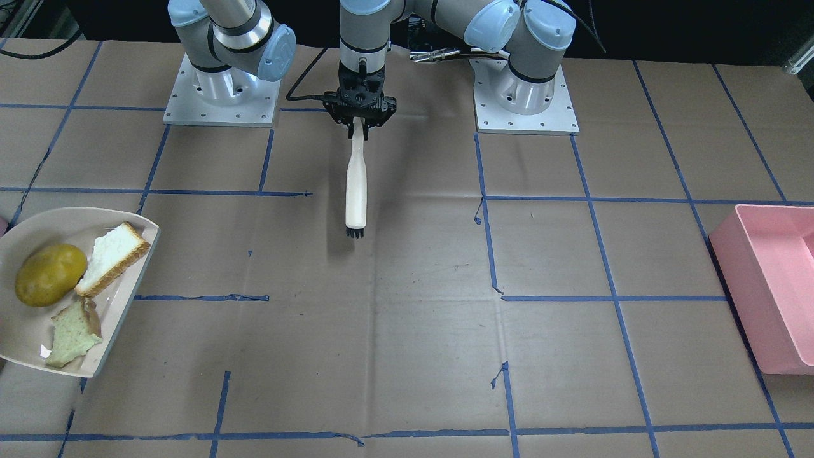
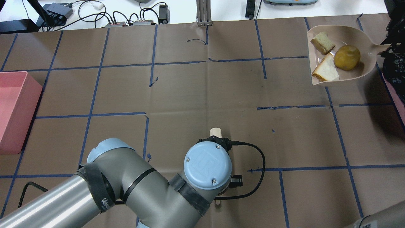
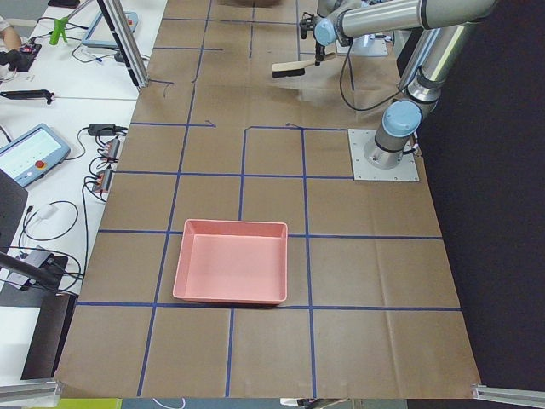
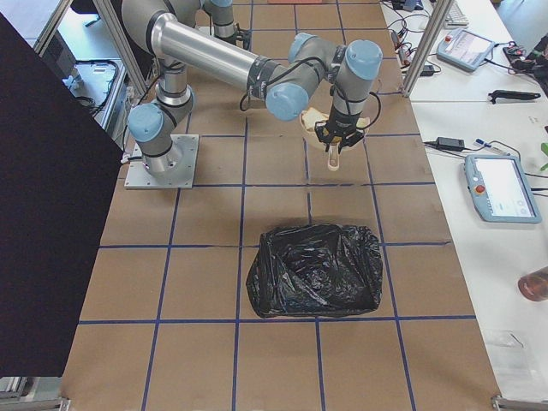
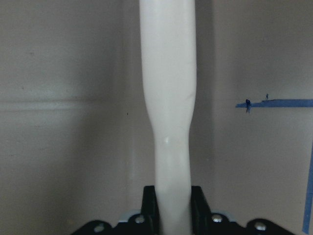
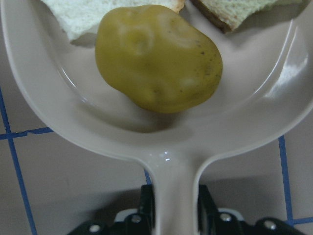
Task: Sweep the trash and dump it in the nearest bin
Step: 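Pull the brush back with the left gripper while the right lifts the dustpan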
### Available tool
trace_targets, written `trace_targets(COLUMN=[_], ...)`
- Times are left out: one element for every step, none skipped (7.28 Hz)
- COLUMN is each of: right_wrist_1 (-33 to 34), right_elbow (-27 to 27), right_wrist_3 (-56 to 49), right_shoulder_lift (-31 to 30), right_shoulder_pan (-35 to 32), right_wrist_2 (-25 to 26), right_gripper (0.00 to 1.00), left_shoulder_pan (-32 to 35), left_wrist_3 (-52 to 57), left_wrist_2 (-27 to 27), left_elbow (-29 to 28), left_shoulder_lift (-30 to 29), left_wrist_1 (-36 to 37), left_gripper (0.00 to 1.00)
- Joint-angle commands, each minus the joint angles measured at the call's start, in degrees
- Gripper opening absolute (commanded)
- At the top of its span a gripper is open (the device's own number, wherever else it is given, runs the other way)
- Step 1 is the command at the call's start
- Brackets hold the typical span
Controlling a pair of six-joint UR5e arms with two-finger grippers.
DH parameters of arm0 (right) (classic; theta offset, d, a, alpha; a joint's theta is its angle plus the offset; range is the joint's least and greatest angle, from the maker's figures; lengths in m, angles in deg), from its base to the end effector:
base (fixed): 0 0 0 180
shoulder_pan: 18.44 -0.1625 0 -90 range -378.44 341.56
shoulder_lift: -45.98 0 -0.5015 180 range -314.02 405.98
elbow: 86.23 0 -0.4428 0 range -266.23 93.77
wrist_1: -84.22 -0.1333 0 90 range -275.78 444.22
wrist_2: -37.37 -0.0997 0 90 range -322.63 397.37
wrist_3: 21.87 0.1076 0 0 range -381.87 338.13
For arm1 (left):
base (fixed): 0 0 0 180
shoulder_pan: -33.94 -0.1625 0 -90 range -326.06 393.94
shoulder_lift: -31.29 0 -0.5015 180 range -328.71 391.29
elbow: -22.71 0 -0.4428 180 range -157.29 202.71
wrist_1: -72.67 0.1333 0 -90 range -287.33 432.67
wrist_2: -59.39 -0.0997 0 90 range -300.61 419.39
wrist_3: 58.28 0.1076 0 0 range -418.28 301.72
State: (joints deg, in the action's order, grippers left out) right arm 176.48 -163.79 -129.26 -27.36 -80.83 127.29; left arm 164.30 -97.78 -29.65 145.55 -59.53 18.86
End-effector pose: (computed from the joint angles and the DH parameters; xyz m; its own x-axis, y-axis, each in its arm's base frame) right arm -0.1975 -0.6656 0.4994 -0.1772 -0.9837 -0.0322 -0.9840 0.1776 -0.0116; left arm -0.4138 -0.2783 0.3154 -0.9990 0.0158 0.0410 0.0149 0.9996 -0.0234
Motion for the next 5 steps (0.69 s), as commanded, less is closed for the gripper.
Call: trace_targets(right_wrist_1=[-0.24,-0.15,-0.06,0.55,1.07], right_elbow=[-0.22,-0.22,-0.13,-0.13,0.04], right_wrist_3=[0.16,0.08,0.08,-0.27,-1.06], right_shoulder_lift=[-0.75,-0.83,-1.1,-1.53,-1.36], right_shoulder_pan=[3.39,6.02,6.92,9.1,12.52], right_wrist_2=[0.52,0.0,-0.09,0.17,0.09], right_gripper=[0.03,0.02,0.02,0.02,0.02], left_shoulder_pan=[0.95,0.95,1.13,1.13,1.13], left_wrist_3=[0.04,-0.05,-0.22,-0.57,-0.66], left_wrist_2=[-3.77,-3.86,-3.77,-3.69,-3.6], left_elbow=[2.4,3.62,4.42,4.68,4.86], left_shoulder_lift=[0.21,0.38,0.64,0.73,0.56], left_wrist_1=[1.69,1.95,2.04,2.04,2.04], left_gripper=[0.0,0.0,0.0,0.0,0.0])
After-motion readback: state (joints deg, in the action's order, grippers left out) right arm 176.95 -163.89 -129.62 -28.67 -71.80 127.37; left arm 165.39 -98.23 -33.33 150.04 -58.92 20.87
